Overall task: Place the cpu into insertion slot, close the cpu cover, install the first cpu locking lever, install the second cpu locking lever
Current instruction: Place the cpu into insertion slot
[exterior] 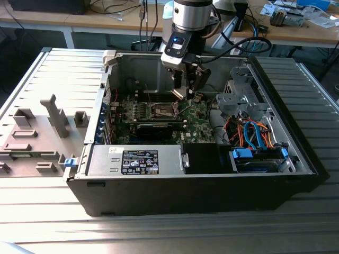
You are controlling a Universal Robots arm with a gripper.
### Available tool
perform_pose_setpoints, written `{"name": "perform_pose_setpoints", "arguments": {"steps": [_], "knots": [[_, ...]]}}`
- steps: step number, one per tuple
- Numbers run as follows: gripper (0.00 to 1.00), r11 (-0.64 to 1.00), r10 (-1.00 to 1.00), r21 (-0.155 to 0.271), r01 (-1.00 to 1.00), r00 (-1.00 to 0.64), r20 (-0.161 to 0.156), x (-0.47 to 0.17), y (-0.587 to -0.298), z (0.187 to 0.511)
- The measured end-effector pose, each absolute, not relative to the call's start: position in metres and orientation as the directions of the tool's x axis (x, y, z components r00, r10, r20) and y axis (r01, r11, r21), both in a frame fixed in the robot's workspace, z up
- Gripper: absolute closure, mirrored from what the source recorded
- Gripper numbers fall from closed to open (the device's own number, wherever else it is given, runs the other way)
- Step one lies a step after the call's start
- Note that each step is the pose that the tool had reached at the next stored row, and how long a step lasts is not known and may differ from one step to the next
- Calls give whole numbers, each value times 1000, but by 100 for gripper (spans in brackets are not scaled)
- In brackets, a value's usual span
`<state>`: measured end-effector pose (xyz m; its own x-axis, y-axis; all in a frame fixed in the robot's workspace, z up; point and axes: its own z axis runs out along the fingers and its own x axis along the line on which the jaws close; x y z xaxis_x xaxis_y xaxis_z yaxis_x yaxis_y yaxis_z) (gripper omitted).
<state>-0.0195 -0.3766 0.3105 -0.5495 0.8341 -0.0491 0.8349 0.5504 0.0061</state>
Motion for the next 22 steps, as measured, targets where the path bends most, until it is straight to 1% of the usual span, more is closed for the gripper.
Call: {"name": "perform_pose_setpoints", "arguments": {"steps": [22], "knots": [[46,520,853,1,854,-519,-57,-20,-377,310]]}}
